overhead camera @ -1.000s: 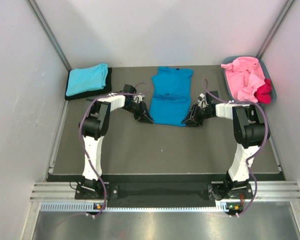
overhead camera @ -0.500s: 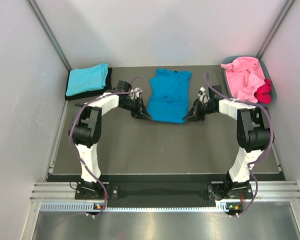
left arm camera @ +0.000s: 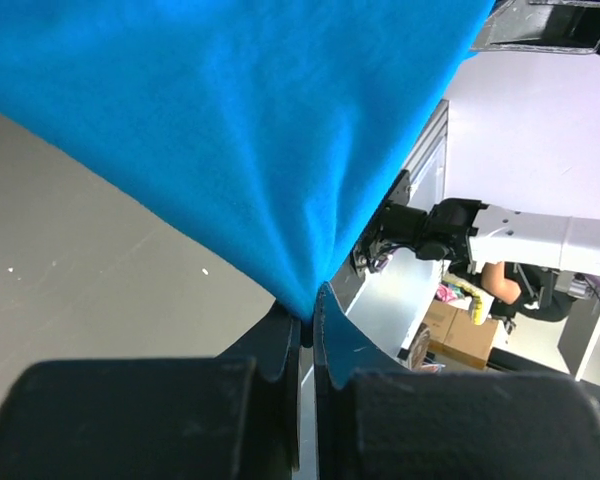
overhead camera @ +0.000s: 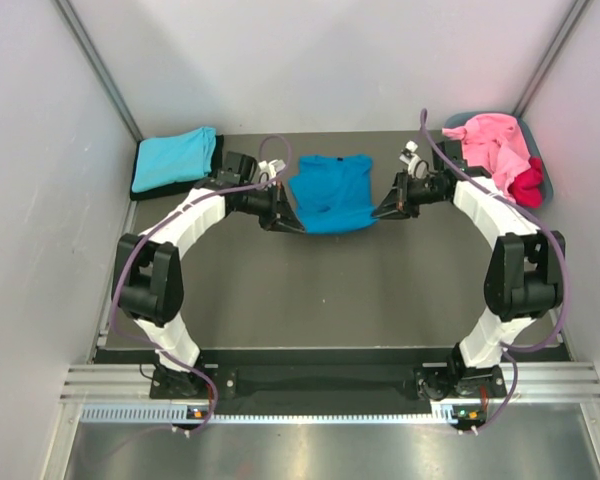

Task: Fold and stack the t-shirts
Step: Fold the tshirt

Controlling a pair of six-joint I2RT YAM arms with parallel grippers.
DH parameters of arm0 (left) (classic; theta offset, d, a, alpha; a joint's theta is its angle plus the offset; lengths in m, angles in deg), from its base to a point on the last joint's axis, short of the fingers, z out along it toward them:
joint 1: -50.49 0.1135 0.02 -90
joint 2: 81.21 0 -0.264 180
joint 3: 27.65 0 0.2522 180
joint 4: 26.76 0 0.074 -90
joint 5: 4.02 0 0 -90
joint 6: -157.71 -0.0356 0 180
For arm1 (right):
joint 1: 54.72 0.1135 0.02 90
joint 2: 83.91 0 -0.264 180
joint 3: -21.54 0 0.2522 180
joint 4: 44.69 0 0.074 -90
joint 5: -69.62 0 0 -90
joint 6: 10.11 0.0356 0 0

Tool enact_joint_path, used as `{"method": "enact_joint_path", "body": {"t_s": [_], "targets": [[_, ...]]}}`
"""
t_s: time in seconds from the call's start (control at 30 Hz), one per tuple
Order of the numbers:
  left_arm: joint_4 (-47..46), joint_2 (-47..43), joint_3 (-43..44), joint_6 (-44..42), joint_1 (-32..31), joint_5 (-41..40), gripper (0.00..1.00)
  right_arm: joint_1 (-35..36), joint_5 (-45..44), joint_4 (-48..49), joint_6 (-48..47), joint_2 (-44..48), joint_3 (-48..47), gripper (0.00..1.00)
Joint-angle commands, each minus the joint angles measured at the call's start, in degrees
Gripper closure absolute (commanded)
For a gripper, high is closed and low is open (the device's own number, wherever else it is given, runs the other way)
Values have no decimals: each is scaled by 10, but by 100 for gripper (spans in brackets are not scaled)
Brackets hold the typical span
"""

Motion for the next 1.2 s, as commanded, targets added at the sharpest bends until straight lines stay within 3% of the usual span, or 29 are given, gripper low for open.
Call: {"method": "enact_joint_path", "body": {"t_s": [0.0, 0.17, 0.33, 0.77, 1.17], "targets": [[0, -17, -8, -18, 1, 1, 100, -4, 15, 7, 3, 25, 14, 100], [-16, 27, 16, -9, 9, 8, 100, -11, 20, 83, 40, 22, 44, 100], [-22, 74, 81, -3, 17, 0, 100, -12, 14, 166, 78, -30, 2, 100], [-65, 274, 348, -26, 30, -87, 100, -13, -12, 201, 65, -266, -323, 100], [-107, 421, 533, -73, 29, -214, 97, -11, -58, 219, 27, -415, -498, 96]]}}
